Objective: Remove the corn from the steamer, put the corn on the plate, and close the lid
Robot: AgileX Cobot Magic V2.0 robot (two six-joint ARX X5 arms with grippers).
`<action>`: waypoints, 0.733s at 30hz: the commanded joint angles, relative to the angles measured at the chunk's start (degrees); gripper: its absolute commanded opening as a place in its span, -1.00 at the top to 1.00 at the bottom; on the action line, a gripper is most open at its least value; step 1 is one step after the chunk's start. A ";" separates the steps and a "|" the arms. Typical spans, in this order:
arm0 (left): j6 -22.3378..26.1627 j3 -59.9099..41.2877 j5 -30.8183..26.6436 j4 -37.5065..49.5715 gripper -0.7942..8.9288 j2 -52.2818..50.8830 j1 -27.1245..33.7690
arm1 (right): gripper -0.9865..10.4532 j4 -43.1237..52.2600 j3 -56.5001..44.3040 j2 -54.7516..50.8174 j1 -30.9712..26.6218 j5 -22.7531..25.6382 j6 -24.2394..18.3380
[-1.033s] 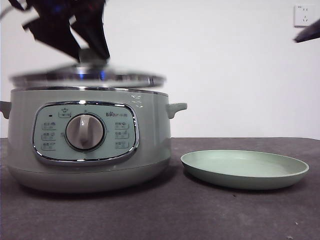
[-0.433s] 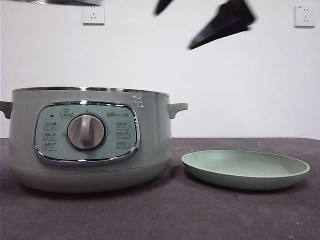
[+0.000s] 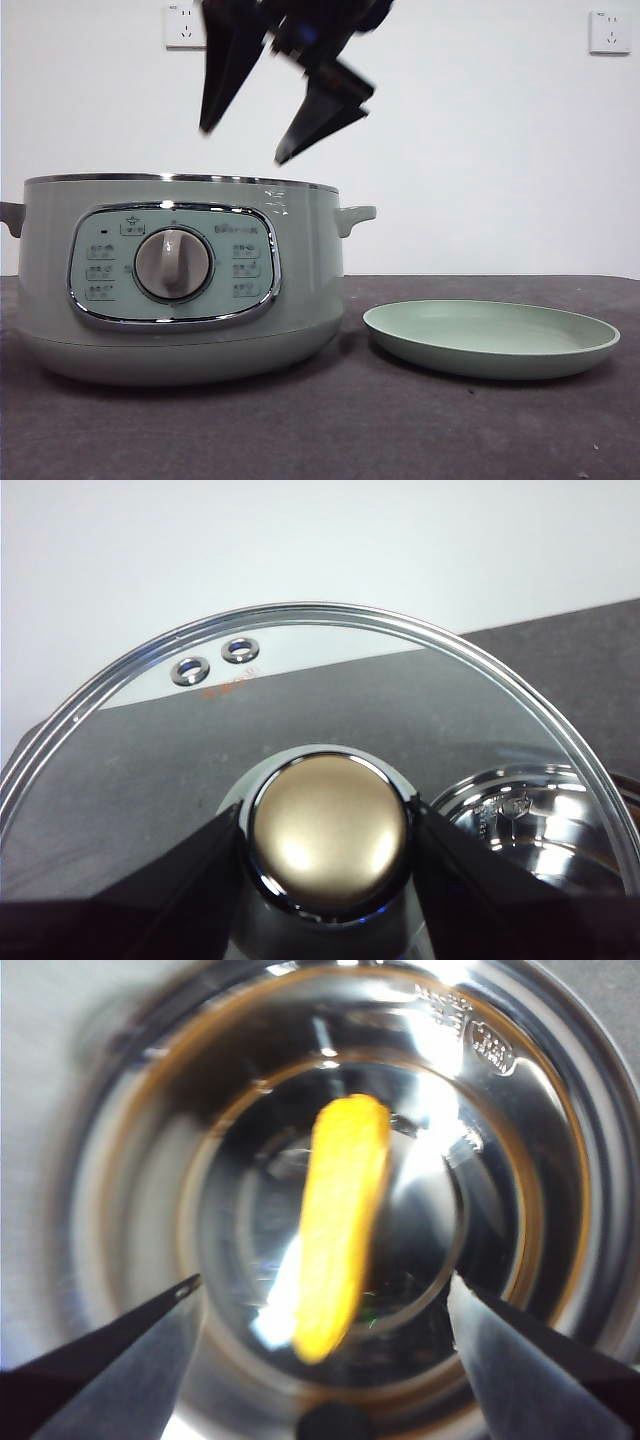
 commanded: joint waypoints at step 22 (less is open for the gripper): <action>0.66 0.90 -0.50 0.17 0.86 -1.11 0.07 | 0.36 0.17 9.38 18.08 4.42 6.58 -5.84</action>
